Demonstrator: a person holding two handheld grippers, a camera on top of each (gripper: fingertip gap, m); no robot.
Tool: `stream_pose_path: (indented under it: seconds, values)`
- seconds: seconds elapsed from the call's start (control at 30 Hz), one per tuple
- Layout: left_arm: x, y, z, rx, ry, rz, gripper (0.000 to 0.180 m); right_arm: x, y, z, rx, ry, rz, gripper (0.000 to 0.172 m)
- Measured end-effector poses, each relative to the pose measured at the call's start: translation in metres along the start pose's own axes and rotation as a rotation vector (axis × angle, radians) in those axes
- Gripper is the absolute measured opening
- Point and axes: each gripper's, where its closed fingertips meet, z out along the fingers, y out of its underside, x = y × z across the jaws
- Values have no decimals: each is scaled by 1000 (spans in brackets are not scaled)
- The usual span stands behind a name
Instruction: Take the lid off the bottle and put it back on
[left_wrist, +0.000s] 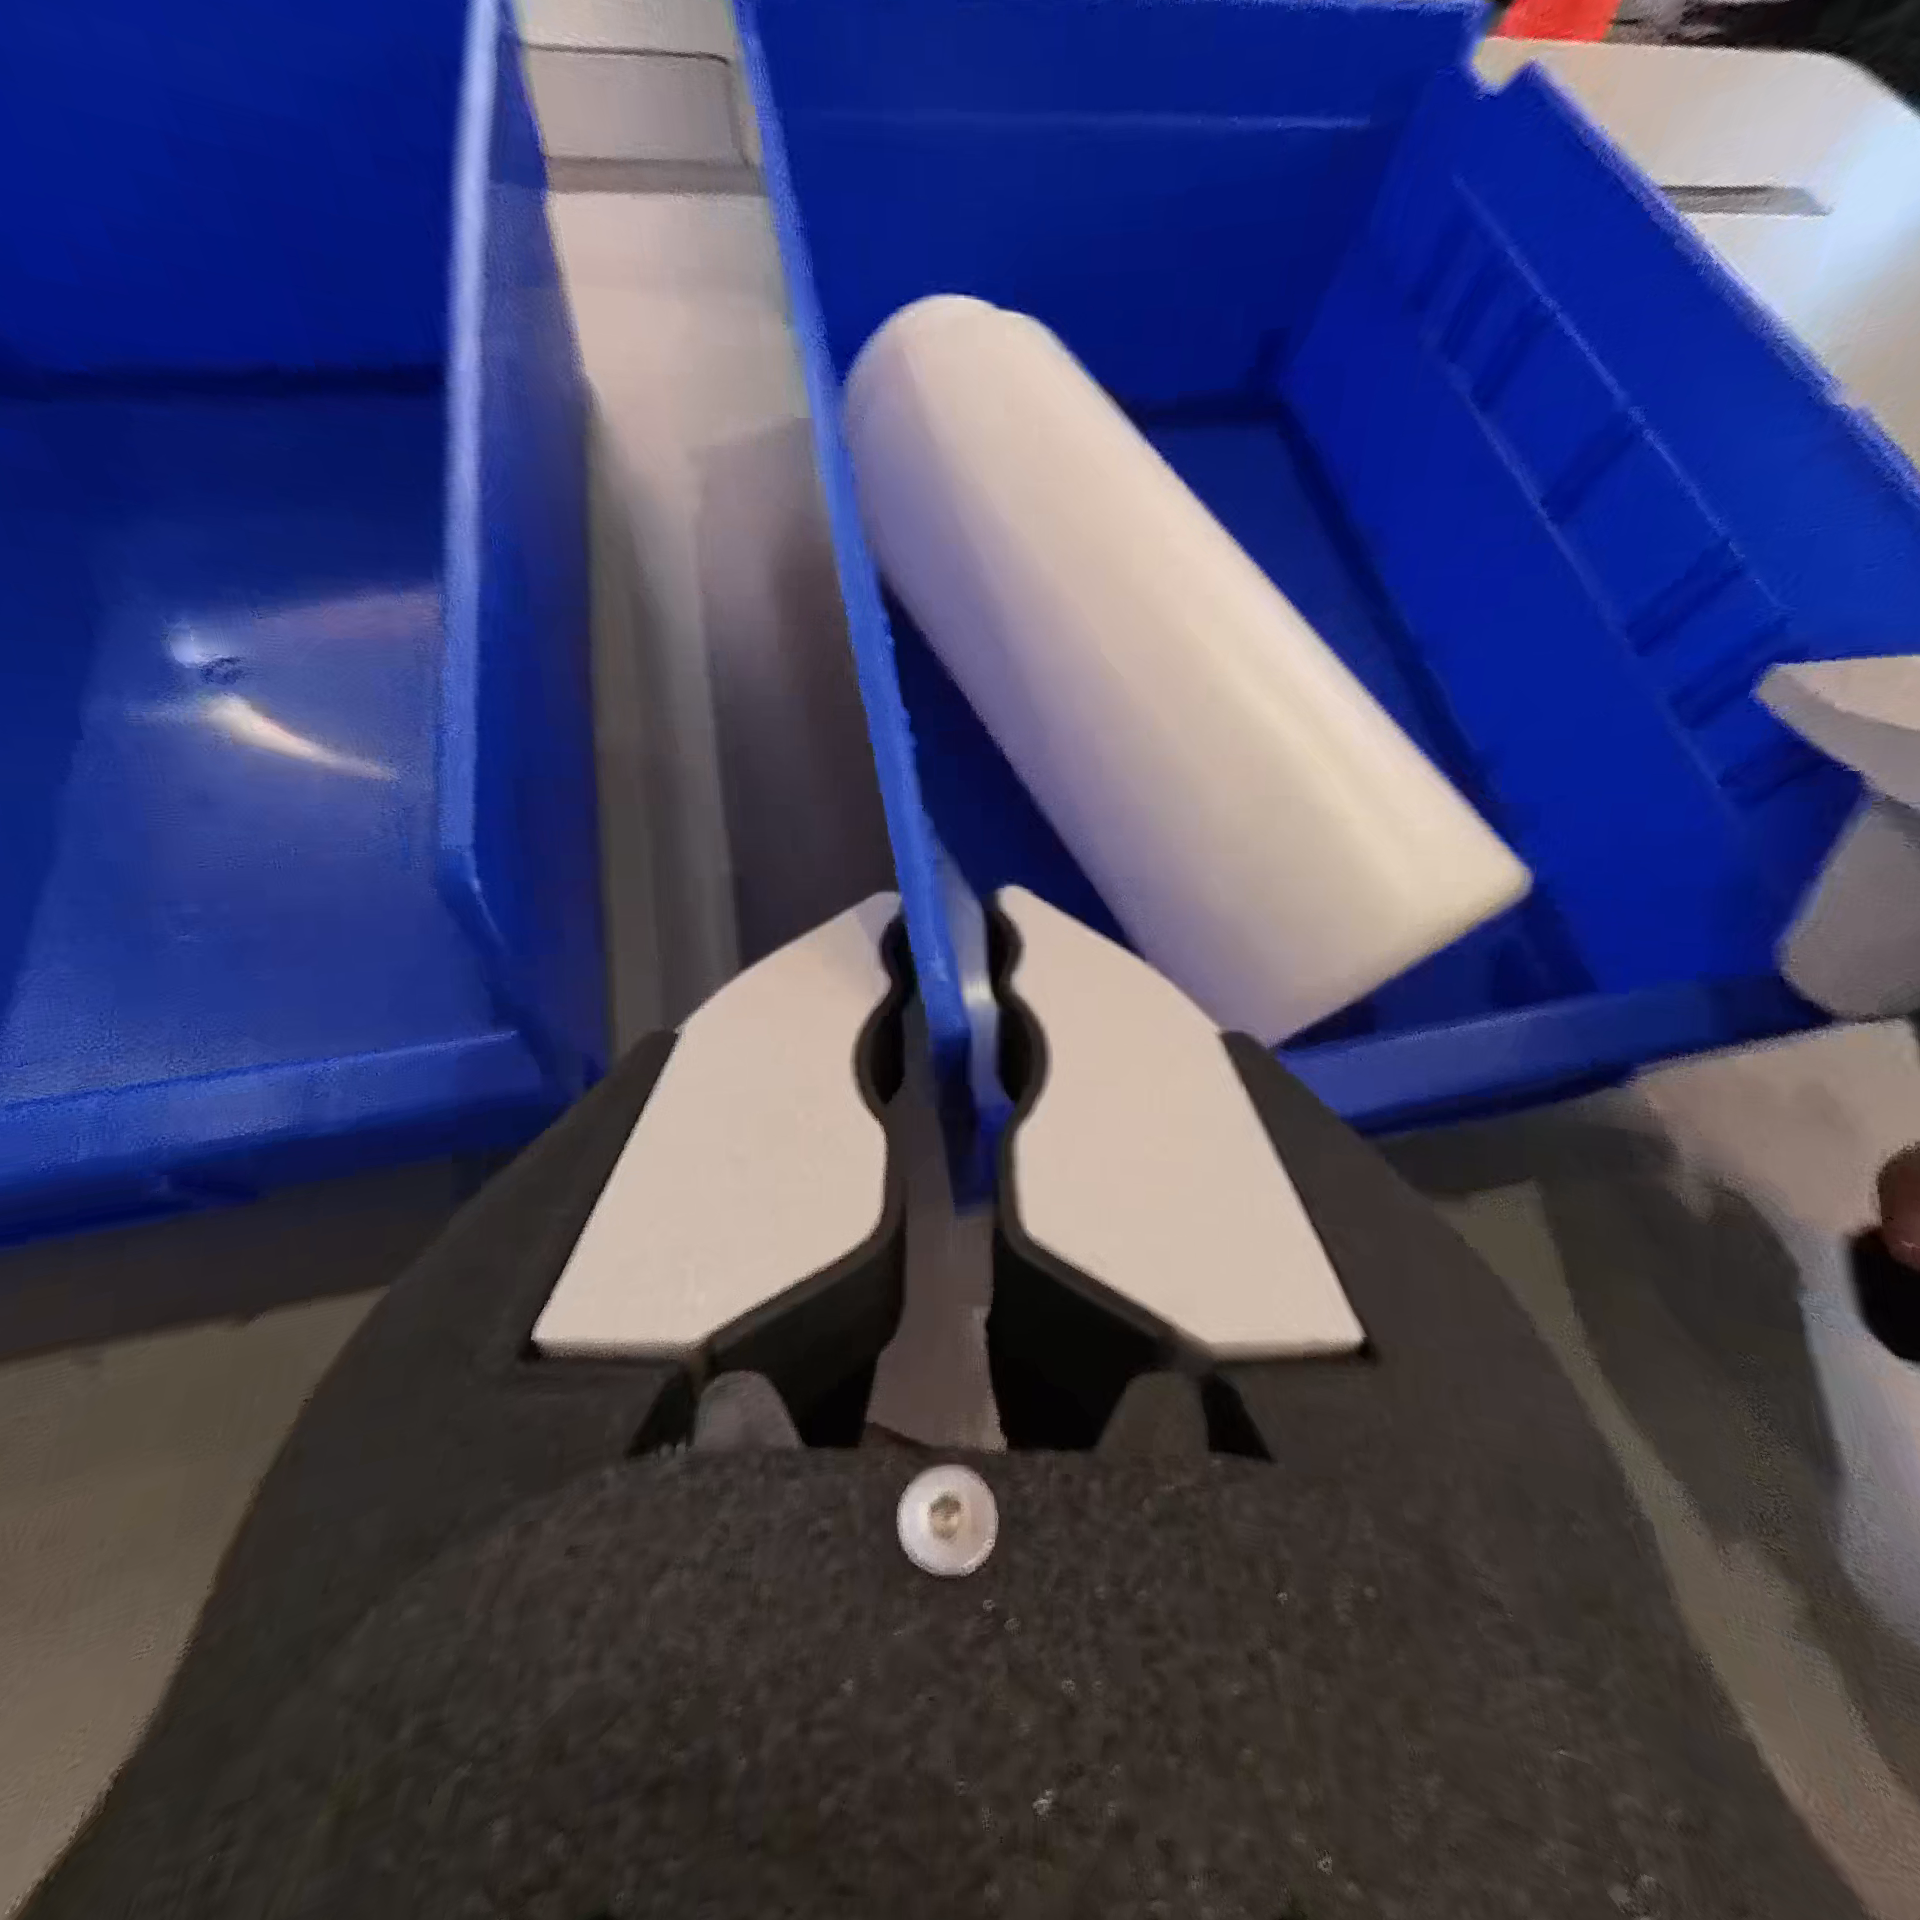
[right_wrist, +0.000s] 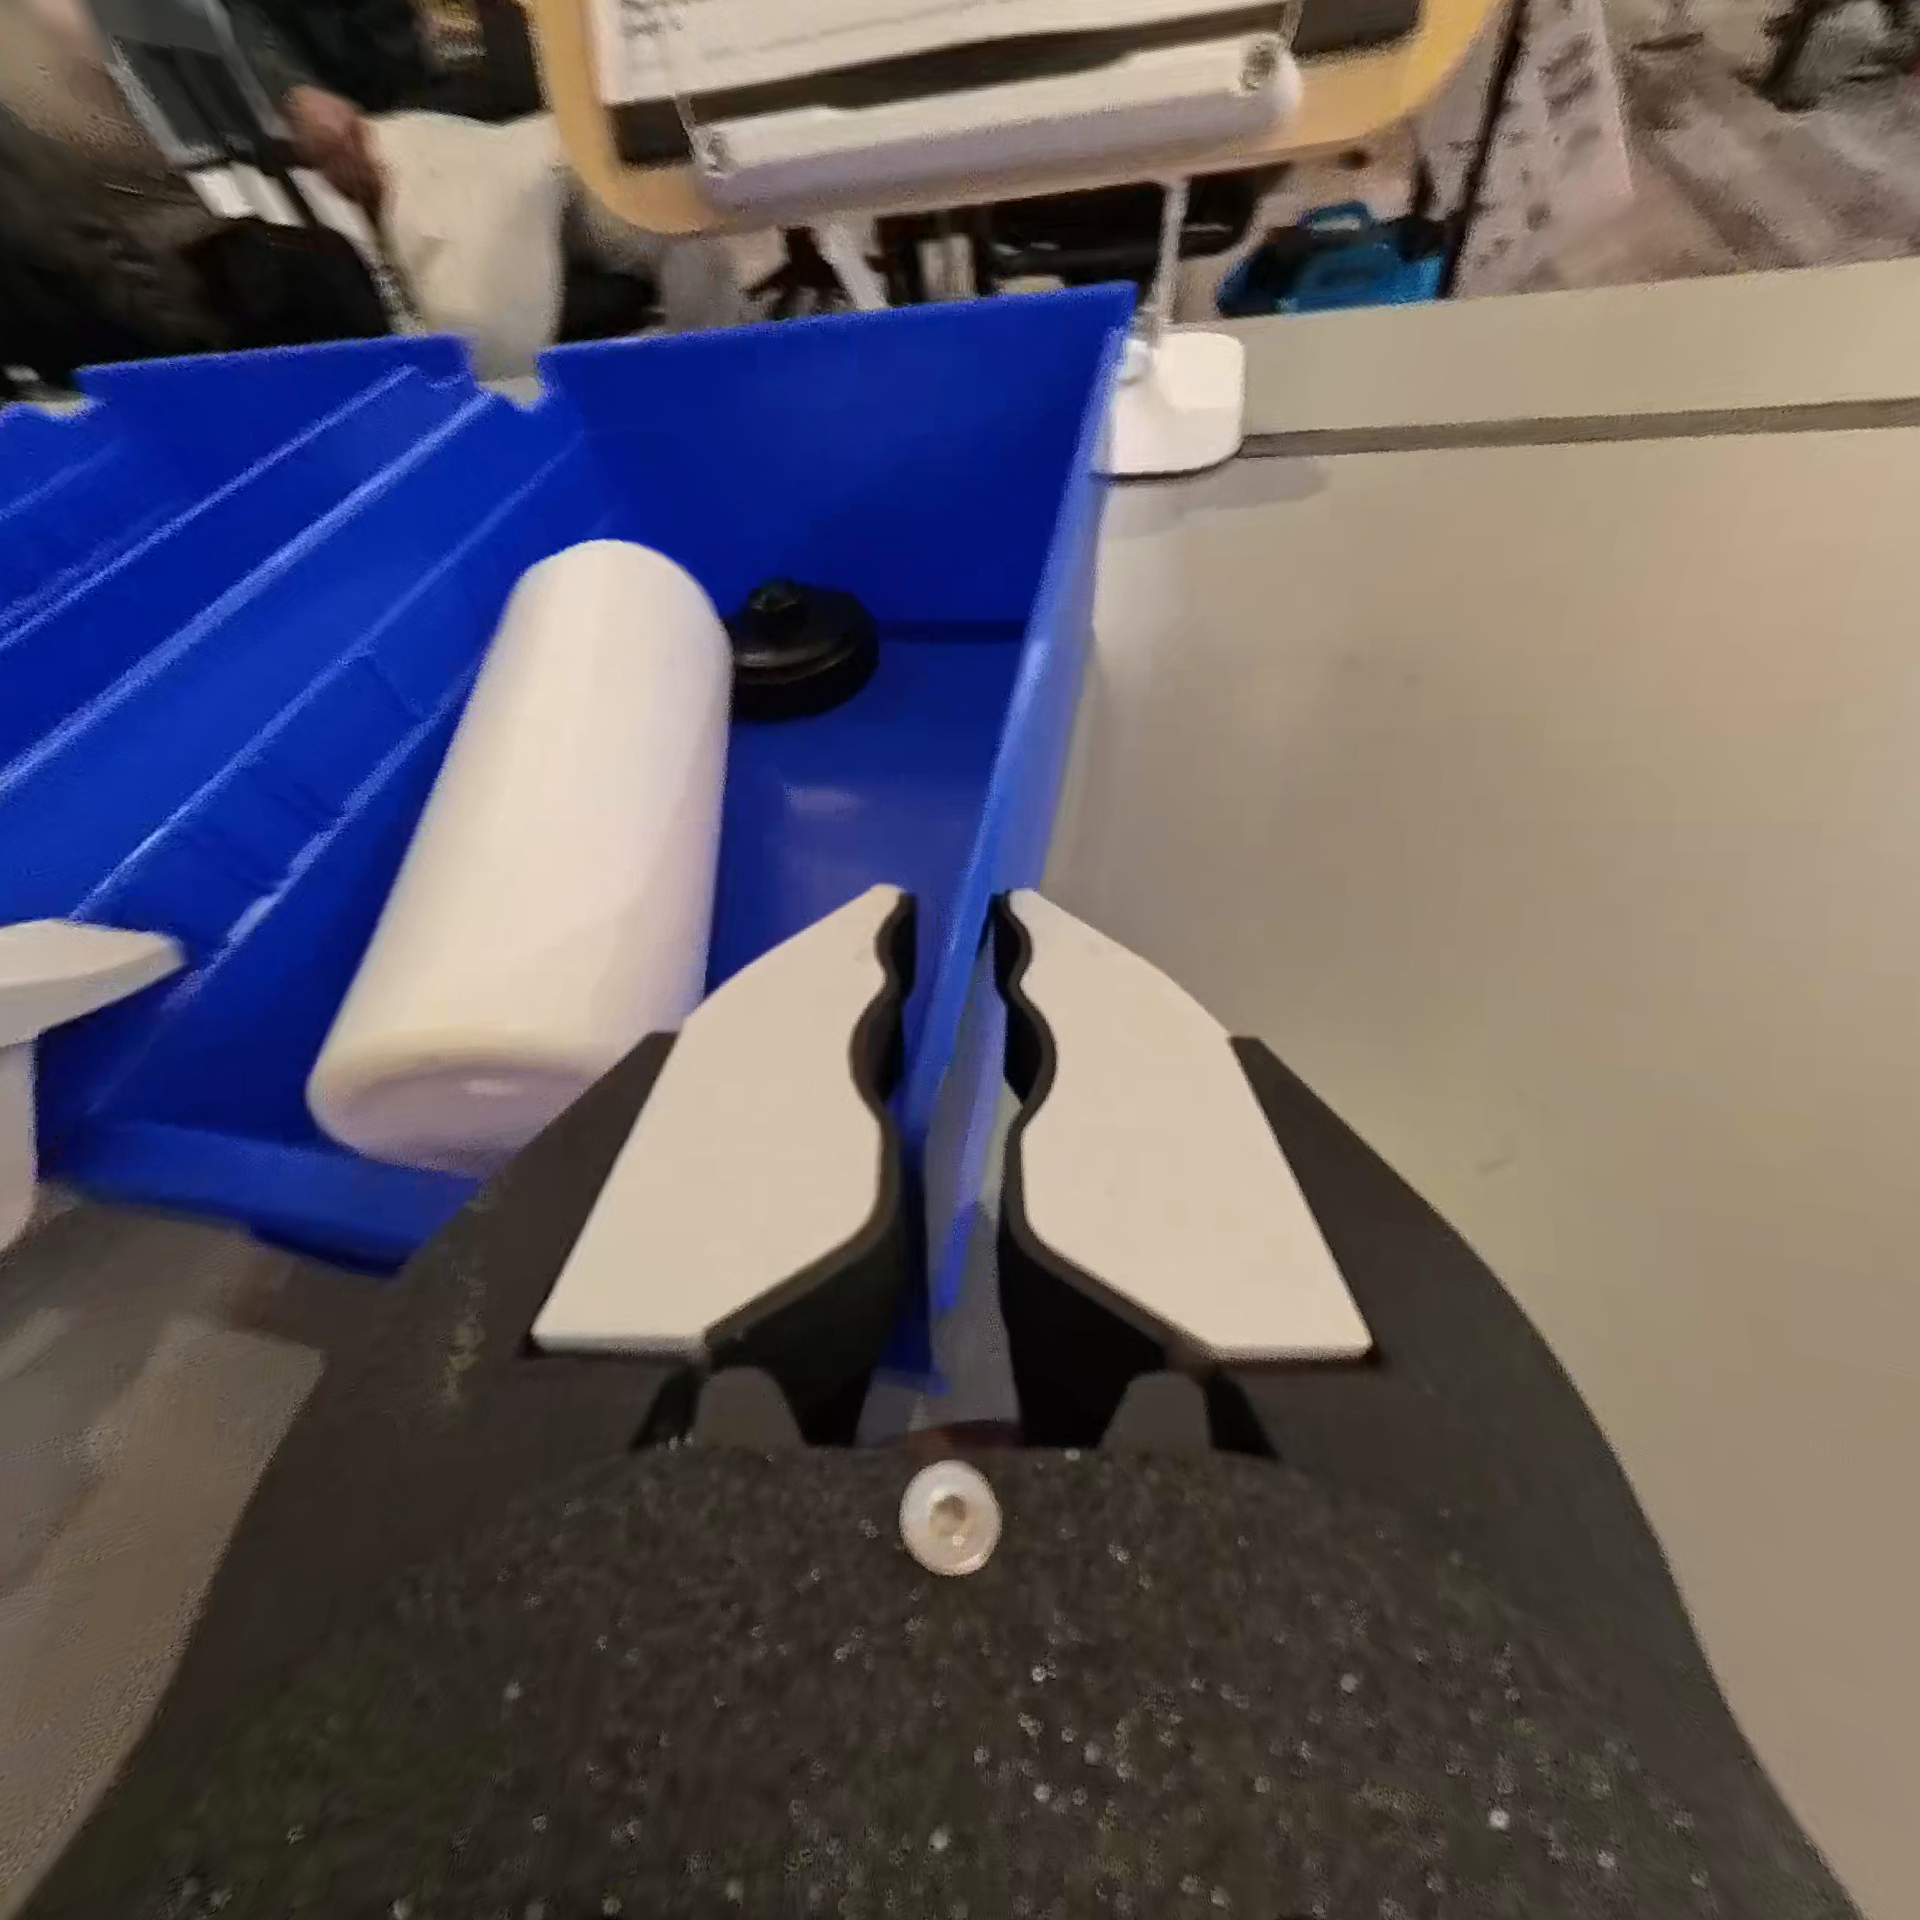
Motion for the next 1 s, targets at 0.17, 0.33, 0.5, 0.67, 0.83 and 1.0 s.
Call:
stream_pose_path:
  seconds: [0.17, 0.33, 0.5, 0.67, 0.83, 1.0]
  values:
    - [28, -1, -67, -6, 399, -134, 77, -29, 34, -57, -203, -375, 17, 40]
    - [-96, -27, -105, 124, 100, -62, 83, -49, 67, -145, -171, -658, -21, 44]
    - [-239, -26, -86, 70, -215, -166, 80, -69, 80, -165, -129, -667, -45, 56]
    - [-271, -5, -29, -83, -167, -199, 54, -113, 75, -151, -89, -644, -236, 70]
    - [-259, 3, -42, -51, -186, -202, 6, -141, 74, -110, -122, -469, -288, 74]
    - [-230, 42, -94, -54, -285, -212, 6, -183, 72, -77, -131, -412, -285, 76]
